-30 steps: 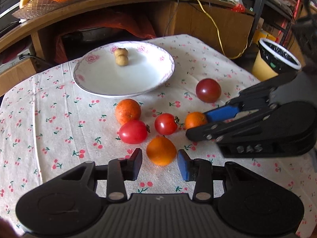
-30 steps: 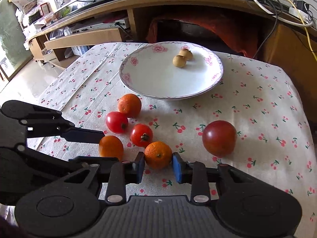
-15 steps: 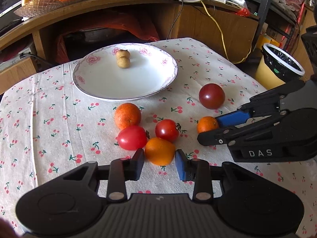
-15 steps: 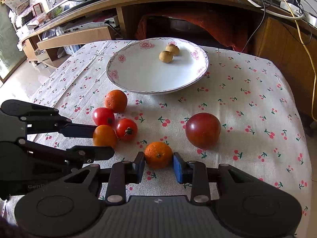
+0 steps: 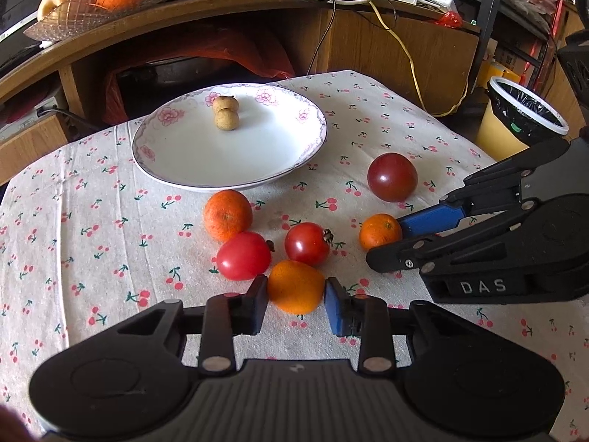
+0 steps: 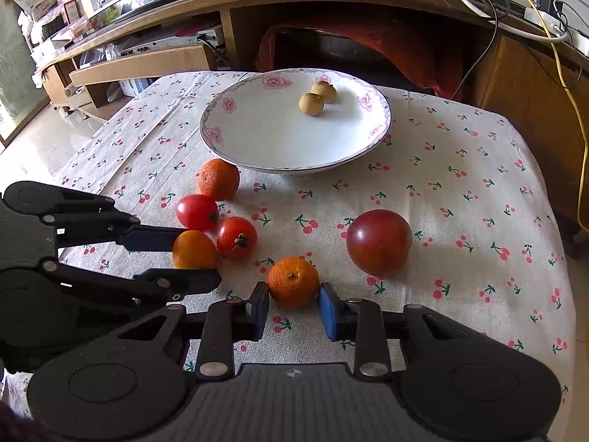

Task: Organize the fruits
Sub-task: 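Grasp a tangerine with the right gripper while the left gripper grasps another tangerine, then carry both tangerines into the white bowl and open both grippers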

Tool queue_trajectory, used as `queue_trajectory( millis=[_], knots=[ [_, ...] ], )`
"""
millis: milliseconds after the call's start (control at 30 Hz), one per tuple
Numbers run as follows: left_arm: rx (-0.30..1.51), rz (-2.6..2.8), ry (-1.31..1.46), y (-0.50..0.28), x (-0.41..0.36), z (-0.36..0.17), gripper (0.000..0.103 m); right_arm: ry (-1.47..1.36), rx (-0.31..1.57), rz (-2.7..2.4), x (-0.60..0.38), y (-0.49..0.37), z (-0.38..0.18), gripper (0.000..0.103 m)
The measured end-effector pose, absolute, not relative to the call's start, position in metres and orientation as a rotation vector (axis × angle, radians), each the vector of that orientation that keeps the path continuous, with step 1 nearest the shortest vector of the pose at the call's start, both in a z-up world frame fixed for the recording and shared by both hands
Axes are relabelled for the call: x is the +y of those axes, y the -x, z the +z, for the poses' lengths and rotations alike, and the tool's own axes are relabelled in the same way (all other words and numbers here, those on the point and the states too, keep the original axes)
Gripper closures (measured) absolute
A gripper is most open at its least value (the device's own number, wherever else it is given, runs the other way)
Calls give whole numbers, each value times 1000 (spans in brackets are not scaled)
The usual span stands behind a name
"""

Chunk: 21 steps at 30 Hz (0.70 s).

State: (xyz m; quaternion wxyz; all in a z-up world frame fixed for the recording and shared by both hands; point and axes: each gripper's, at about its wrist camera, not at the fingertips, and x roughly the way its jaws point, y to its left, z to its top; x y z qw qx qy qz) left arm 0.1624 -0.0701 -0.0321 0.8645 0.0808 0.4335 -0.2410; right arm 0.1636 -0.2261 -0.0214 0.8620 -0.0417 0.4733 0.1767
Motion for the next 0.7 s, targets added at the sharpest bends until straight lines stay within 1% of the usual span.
queue_trajectory(
  millis=[167, 467, 700],
  knots=[
    [906, -513, -159, -160, -67, -26, 62, 60, 982, 362, -229, -164, -17, 80],
    [827, -497, -132, -168, -62, 2, 62, 32, 933, 387, -224, -164, 2, 80],
    [821, -450, -124, -184, -59, 5, 62, 16, 900, 369, -223, -171, 10, 80]
  ],
)
